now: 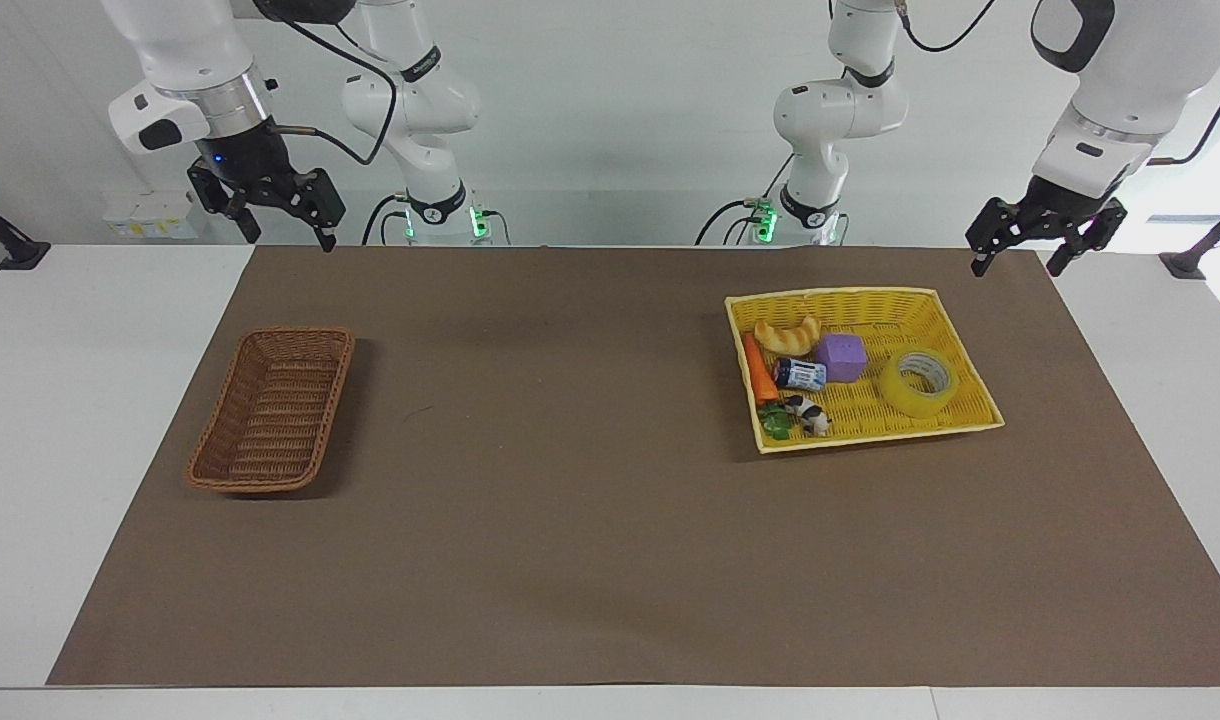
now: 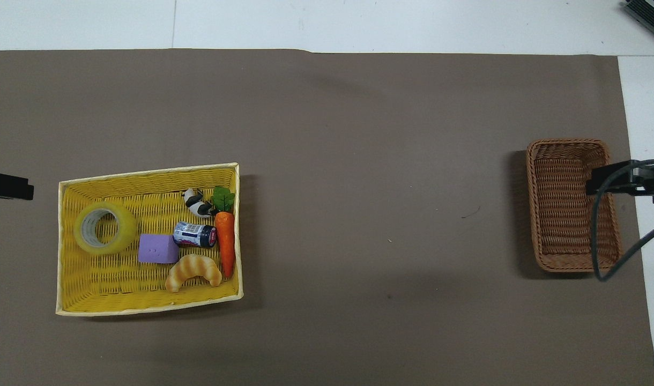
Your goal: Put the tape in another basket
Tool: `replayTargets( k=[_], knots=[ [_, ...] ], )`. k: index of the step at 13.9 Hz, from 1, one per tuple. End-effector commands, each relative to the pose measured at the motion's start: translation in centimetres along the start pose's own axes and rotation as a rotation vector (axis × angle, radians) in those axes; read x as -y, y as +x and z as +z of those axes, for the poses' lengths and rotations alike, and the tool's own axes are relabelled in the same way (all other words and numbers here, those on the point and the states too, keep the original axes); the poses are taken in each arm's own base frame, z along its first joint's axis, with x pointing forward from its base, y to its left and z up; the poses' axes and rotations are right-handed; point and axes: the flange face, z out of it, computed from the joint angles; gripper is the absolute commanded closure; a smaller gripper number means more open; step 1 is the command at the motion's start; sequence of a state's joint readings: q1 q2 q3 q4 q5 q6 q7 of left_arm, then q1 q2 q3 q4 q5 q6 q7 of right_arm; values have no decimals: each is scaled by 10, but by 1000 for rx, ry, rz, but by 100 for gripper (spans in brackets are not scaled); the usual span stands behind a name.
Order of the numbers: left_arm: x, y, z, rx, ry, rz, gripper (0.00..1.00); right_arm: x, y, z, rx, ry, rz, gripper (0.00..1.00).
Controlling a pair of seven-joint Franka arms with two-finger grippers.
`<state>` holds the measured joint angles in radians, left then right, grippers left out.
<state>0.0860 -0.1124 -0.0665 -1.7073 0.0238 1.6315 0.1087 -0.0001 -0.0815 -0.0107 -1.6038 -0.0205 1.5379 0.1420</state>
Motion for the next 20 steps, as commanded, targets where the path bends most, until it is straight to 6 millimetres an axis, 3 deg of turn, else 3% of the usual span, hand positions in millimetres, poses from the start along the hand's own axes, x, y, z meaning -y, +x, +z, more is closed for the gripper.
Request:
replayTargets(
  k=[1,3,9,16,20],
  knots=[
    [-7,-8,-2,33,9,23,0,0,-1,0,-3,13,-3,0],
    [-7,-8,-4,28,9,17,0,1,-1,0,-3,13,-4,0],
    [25,-14,2,29,8,-41,0,-1,-5,3,10,12,-5,0],
    [24,-13,9,39,-7,-46,0,0,-7,4,17,14,-38,0],
    [37,-17,16,54,-12,-69,0,0,-12,9,64,10,-119,0]
  ],
)
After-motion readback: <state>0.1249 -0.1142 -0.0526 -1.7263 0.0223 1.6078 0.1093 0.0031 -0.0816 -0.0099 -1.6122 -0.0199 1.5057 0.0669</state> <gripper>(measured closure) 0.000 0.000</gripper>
